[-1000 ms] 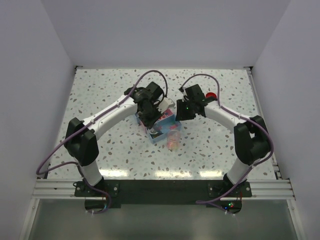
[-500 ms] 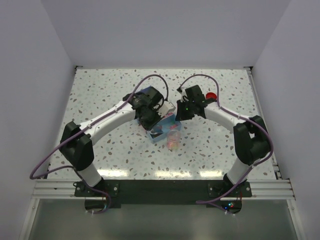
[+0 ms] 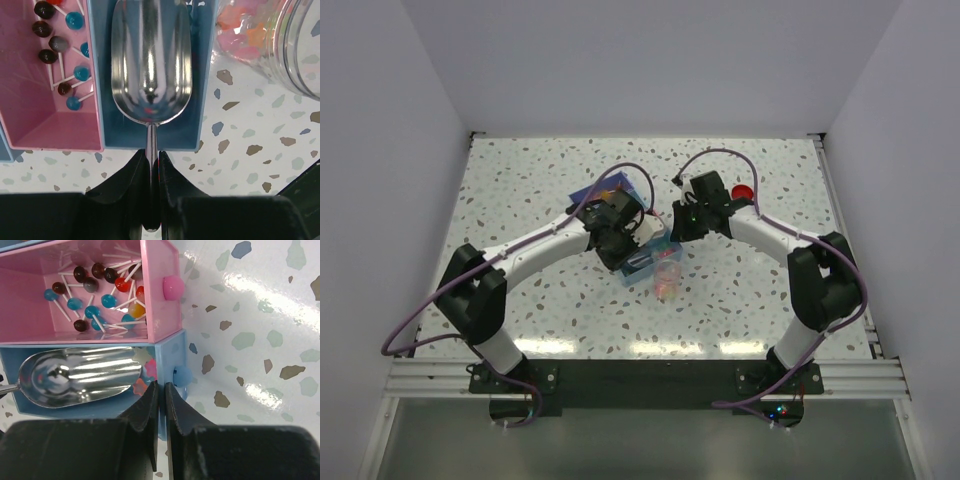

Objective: Pack the candies
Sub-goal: Scoop the fake candies from the storage box.

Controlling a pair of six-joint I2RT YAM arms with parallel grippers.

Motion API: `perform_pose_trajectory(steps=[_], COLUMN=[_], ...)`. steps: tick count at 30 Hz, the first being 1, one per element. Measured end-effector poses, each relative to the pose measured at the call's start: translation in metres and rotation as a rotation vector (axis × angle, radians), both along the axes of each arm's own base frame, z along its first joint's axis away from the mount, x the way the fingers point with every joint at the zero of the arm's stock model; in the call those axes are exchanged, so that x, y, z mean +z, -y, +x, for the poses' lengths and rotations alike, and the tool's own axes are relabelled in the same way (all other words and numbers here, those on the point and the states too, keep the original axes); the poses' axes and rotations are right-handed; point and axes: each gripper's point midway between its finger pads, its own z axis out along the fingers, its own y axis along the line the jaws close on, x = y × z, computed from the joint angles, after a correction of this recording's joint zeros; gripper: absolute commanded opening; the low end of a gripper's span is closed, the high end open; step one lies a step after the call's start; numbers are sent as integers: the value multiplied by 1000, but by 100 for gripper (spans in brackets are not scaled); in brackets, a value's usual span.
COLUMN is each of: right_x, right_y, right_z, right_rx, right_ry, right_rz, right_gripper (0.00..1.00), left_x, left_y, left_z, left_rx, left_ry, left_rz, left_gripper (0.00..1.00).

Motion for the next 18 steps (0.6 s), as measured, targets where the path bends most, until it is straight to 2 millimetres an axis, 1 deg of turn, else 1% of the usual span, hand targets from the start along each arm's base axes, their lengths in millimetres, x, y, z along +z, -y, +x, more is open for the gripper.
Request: perform_pose_trajectory(steps=[6, 9, 12, 14, 18], right_x=[0, 1, 1, 1, 0], right_y=[0, -1, -2, -1, 1], right_z=[0, 0, -1, 0, 1], right_rx=[2, 2, 2, -1, -9], right_ry=[2, 1, -2, 0, 5], right_rz=[1, 4, 11, 14, 19], right_gripper=[0, 0, 0, 0, 0], left_x=[0, -2, -12, -20, -30], left_y=[9, 24, 33, 33, 35], left_z=[4, 8, 10, 8, 6], left_rx=[-3, -7, -2, 12, 40], left_ry=[0, -3, -15, -32, -52], left_rz=[-18, -57, -56, -35, -16], left_gripper=[0, 0, 0, 0, 0])
